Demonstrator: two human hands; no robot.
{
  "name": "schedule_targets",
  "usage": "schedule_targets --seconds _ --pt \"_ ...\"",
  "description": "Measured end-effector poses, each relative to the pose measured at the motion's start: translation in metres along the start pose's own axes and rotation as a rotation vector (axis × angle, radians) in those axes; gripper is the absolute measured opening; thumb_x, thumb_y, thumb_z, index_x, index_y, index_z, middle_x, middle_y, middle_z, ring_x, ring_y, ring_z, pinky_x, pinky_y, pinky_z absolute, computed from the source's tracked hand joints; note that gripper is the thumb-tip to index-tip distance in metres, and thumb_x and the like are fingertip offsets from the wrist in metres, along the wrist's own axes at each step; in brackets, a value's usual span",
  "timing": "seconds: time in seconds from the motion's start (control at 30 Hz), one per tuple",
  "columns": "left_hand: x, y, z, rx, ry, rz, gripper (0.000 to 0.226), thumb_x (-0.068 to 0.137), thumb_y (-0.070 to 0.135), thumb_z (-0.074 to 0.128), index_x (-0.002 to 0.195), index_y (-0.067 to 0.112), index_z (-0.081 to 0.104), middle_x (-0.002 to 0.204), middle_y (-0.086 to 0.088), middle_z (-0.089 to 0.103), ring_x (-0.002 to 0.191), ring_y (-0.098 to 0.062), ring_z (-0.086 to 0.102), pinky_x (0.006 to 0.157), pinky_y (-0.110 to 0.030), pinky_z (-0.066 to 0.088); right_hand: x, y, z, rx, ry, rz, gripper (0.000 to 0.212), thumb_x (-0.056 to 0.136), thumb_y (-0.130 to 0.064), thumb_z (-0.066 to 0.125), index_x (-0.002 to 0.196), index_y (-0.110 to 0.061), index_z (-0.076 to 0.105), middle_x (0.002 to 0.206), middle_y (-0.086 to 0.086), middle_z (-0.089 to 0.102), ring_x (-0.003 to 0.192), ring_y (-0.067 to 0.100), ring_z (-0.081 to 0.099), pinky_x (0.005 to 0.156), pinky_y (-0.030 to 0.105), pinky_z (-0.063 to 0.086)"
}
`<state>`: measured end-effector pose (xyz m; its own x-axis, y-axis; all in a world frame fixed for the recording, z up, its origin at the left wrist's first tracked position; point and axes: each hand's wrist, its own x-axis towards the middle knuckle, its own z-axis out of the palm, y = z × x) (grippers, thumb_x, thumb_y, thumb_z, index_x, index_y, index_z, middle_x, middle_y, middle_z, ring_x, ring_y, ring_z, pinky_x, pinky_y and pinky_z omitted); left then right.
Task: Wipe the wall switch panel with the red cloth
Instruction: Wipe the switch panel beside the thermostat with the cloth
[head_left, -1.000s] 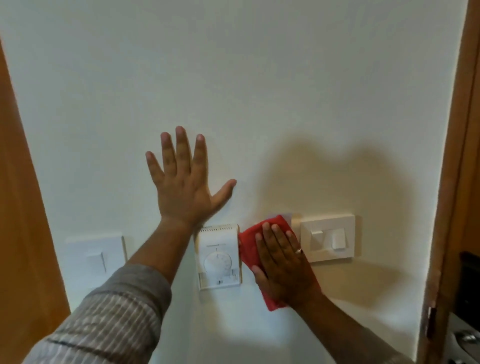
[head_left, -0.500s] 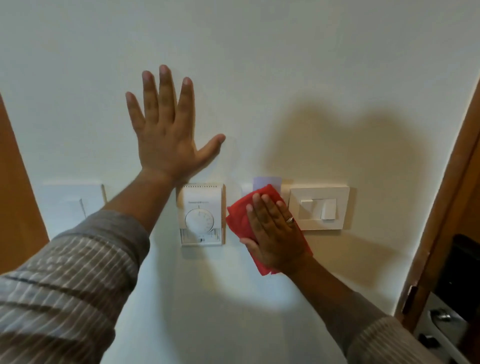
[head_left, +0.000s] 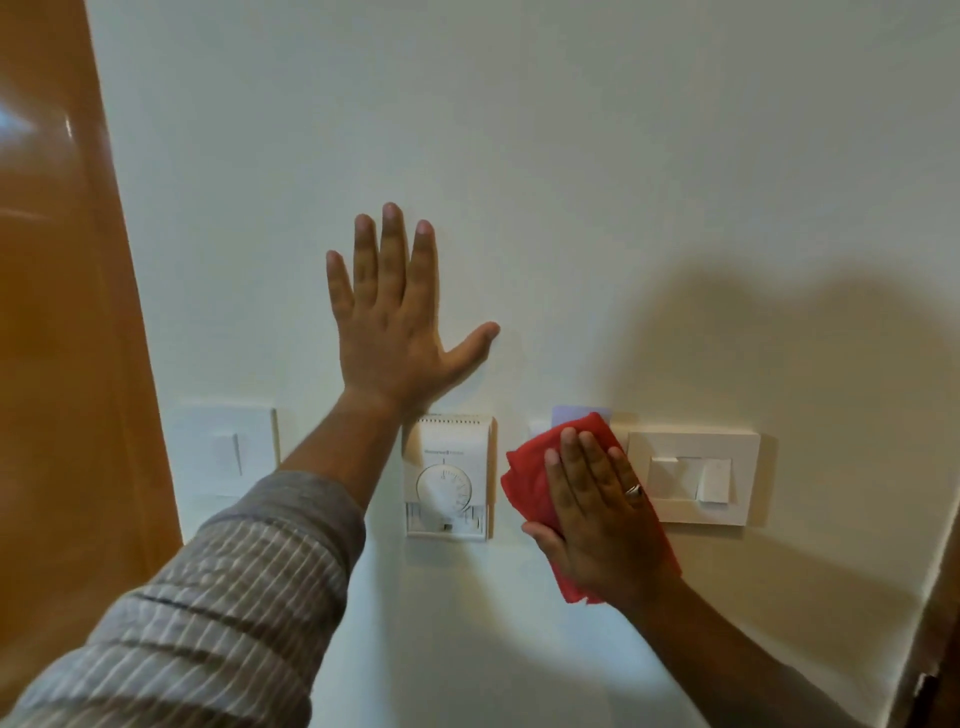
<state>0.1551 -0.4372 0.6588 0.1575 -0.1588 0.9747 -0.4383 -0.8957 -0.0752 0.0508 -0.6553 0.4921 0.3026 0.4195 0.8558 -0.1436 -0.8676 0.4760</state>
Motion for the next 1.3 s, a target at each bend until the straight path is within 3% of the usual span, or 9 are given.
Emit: schedule_targets --seconds 0.1,0.23,0.5,0.7,0.83,0.97,1.13,1.3 --pt "0.000 0.000 0.004 0.005 0.016 0.003 0.108 0.088 0.084 0.032 0.163 0.009 0.011 0.170 -0.023 0.010 0.156 -0.045 0.009 0.124 -0.065 0.007 0.003 -0.009 0.006 -0.009 -0.021 -0.020 0.080 0.100 -0.061 0.034 0.156 -0.006 0.019 0.163 0.017 0.015 0.151 0.036 0.012 0.123 0.051 0.007" --pt "0.001 -0.002 0.001 0.006 0.007 0.003 0.108 0.088 0.085 0.031 0.163 0.009 0.011 0.170 -0.023 0.009 0.157 -0.045 0.009 0.124 -0.066 0.007 -0.010 0.005 0.007 -0.018 -0.010 -0.150 0.077 0.099 -0.059 0.040 0.154 -0.007 0.024 0.159 0.015 0.025 0.151 0.035 0.014 0.121 0.050 0.014" --pt "-0.001 0.000 0.004 0.007 0.006 -0.007 0.107 0.088 0.083 0.033 0.163 0.011 0.008 0.170 -0.022 0.006 0.157 -0.045 0.006 0.123 -0.067 0.006 -0.001 -0.013 0.003 -0.012 -0.037 0.027 0.074 0.103 -0.056 0.031 0.156 -0.005 0.017 0.162 0.016 0.018 0.151 0.036 0.012 0.122 0.051 0.011" --pt "0.000 0.001 0.001 0.019 0.008 -0.004 0.106 0.089 0.083 0.033 0.163 0.011 0.010 0.170 -0.022 0.009 0.157 -0.045 0.008 0.123 -0.067 0.007 -0.013 0.019 -0.001 -0.019 -0.029 -0.319 0.060 0.106 -0.043 0.033 0.154 -0.006 0.023 0.159 0.013 0.023 0.147 0.032 0.022 0.119 0.045 0.019" --pt "-0.001 0.001 0.001 0.020 0.010 -0.008 0.105 0.088 0.083 0.032 0.163 0.011 0.011 0.170 -0.023 0.010 0.157 -0.046 0.008 0.123 -0.068 0.007 -0.007 0.011 0.003 -0.007 -0.019 -0.159 0.064 0.106 -0.040 0.034 0.157 -0.005 0.016 0.162 0.015 0.015 0.151 0.034 0.011 0.123 0.047 0.011" --pt "0.000 0.001 0.004 0.029 0.019 -0.010 0.106 0.088 0.084 0.033 0.163 0.011 0.013 0.169 -0.024 0.012 0.156 -0.047 0.010 0.122 -0.068 0.008 0.004 -0.011 0.009 0.067 0.031 -0.061 0.063 0.103 -0.034 0.050 0.155 -0.010 0.026 0.164 0.010 0.021 0.150 0.034 0.018 0.122 0.051 0.012" --pt "-0.002 0.003 0.001 0.003 0.023 -0.040 0.107 0.087 0.085 0.035 0.163 0.012 0.013 0.169 -0.024 0.012 0.156 -0.047 0.010 0.122 -0.068 0.007 -0.011 0.020 0.005 0.015 -0.075 -0.395 0.066 0.103 -0.028 0.049 0.157 -0.008 0.016 0.166 0.011 0.006 0.152 0.033 0.010 0.123 0.048 0.011" --pt "-0.003 0.004 0.003 0.007 0.023 -0.059 0.108 0.086 0.086 0.035 0.163 0.012 0.011 0.169 -0.023 0.011 0.156 -0.047 0.010 0.121 -0.068 0.006 0.011 -0.012 0.006 0.068 0.033 -0.017 0.064 0.104 -0.039 0.044 0.155 -0.006 0.023 0.164 0.014 0.017 0.151 0.034 0.018 0.123 0.049 0.010"
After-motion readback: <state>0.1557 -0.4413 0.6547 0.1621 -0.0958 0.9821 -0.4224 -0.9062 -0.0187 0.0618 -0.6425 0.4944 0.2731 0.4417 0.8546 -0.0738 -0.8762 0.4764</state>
